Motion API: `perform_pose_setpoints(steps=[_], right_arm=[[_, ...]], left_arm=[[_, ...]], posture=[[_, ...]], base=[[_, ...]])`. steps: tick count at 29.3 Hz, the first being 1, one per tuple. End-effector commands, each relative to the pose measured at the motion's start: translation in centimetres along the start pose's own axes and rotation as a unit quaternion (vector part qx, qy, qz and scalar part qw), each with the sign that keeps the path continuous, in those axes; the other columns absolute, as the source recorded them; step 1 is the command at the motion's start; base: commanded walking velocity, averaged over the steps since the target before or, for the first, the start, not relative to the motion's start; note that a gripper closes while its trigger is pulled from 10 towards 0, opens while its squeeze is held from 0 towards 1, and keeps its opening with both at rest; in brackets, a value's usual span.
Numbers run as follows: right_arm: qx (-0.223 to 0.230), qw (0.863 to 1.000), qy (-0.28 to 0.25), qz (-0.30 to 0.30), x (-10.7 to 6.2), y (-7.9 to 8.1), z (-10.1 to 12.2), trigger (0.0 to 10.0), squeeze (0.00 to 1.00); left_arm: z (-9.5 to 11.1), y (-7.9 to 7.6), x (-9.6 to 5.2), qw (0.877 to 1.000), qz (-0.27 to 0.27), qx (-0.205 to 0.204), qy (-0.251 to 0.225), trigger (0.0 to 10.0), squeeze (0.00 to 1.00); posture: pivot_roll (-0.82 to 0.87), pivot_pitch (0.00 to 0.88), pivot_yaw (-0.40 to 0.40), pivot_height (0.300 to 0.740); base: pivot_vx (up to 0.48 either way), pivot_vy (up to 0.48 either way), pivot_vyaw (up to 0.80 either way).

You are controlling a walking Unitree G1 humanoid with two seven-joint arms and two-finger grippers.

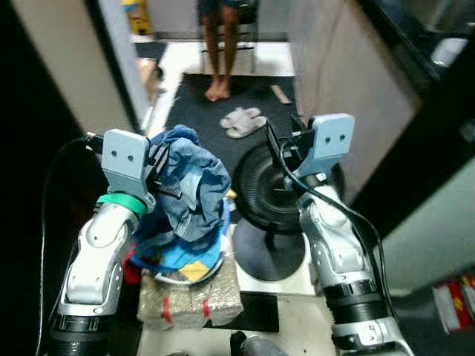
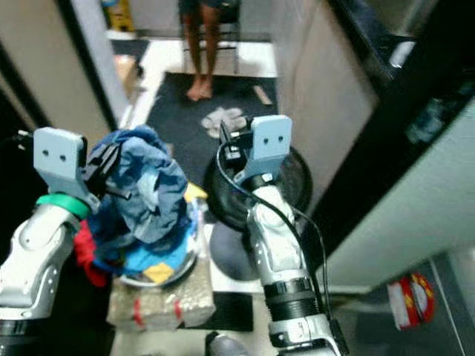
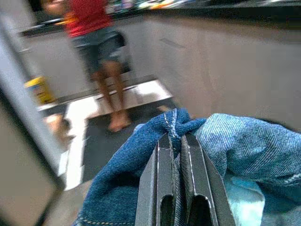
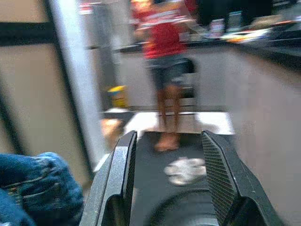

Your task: Clothes washing

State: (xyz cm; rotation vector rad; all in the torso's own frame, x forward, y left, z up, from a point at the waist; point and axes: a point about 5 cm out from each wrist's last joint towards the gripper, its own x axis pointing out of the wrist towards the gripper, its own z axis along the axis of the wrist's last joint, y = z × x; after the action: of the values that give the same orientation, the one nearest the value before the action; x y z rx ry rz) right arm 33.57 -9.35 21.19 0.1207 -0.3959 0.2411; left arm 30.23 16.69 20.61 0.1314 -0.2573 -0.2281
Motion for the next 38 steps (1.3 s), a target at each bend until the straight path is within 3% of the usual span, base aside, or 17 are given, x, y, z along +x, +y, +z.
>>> perform_pose_setpoints(steps=[1,38], right_arm=[[0.008,1.0,0.014,-0.008,-0.25,-0.08,-0.51,10.0,0.0],[0.004,1.0,0.014,-0.024,-0.81,-0.66,-0.59,10.0,0.0]], left_arm=[[0.66,0.1,0.13,1.0,-0.003,0.002,-0.012,10.0,0.0],[0.96,-0.34,0.08,1.0,-0.022,0.001,-0.004,10.0,0.0]], posture=[[0.1,0.038,0.057,0.74],[0.09,0.052,0.08,0.74]], base=[[0.0,0.0,-0.8],[0.0,0.0,-0.8]])
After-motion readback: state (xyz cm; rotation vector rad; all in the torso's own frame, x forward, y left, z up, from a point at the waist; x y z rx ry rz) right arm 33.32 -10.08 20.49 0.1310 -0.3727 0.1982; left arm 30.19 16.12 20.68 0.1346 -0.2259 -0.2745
